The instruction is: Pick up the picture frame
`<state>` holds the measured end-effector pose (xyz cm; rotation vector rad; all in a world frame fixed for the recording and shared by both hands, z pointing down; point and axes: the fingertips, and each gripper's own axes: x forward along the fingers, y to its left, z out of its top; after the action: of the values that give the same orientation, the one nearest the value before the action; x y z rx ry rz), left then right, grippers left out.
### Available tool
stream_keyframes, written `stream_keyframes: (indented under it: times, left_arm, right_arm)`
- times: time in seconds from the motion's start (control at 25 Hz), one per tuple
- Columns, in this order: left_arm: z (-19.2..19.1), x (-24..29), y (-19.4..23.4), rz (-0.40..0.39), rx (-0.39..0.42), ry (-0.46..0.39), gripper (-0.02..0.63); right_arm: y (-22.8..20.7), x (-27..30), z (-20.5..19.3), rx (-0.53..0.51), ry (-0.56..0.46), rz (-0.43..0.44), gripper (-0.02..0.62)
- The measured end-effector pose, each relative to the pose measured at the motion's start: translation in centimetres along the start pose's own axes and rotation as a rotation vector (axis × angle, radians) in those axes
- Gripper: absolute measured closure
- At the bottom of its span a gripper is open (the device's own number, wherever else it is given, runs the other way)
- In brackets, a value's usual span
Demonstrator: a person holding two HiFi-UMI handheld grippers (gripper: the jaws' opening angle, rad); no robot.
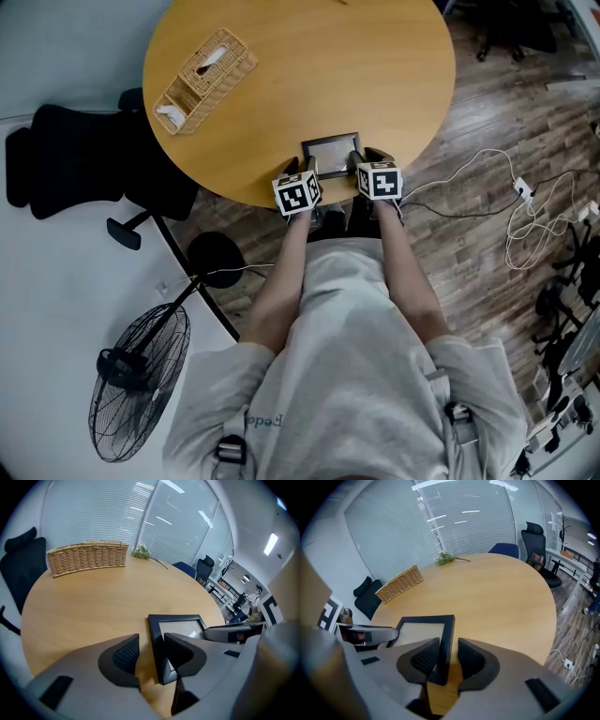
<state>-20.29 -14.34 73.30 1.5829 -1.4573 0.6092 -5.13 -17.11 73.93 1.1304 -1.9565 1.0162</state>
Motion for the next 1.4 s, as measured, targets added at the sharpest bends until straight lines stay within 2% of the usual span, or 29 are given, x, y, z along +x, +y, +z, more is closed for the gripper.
stream_keyframes:
  times: [0.28, 0.44, 0.56, 0.64, 0.88, 1.24, 1.4]
  left_arm:
    - [-0.1, 0.0, 0.1, -0.03, 0.019, 0.027, 0.428]
    - [-0.2, 0.1, -0.2, -0.026, 0.019, 0.044, 0.43]
    - [-0.1, 0.3, -1.0, -0.009, 0.05, 0.05, 0.502]
    - [-0.2, 0.4, -1.2, 0.027, 0.068, 0.057, 0.509]
    - [-0.1, 0.4, -1.1, 0.072, 0.036, 0.052, 0.511]
    - [-0.3, 0.4, -0.8, 0.073, -0.059, 0.027, 0.511]
    - [-0.4, 0.6, -1.0, 0.067, -0.03, 0.032, 0.511]
  right_arm:
    - [0.1, 0.0, 0.1, 0.011, -0.001, 0.031, 0.468]
    - [0.1, 0.0, -0.1, -0.005, 0.013, 0.021, 0.468]
    - [0.5, 0.2, 0.1, -0.027, 0.014, 0.001, 0.514]
    - [0.6, 0.2, 0.0, -0.045, 0.021, -0.024, 0.514]
    - [0.7, 0.2, 0.1, -0.059, 0.025, -0.064, 0.515]
    - [0.7, 0.2, 0.1, -0.055, 0.001, -0.048, 0.515]
    - [0.6, 0.3, 0.0, -0.048, 0.0, -0.025, 0.515]
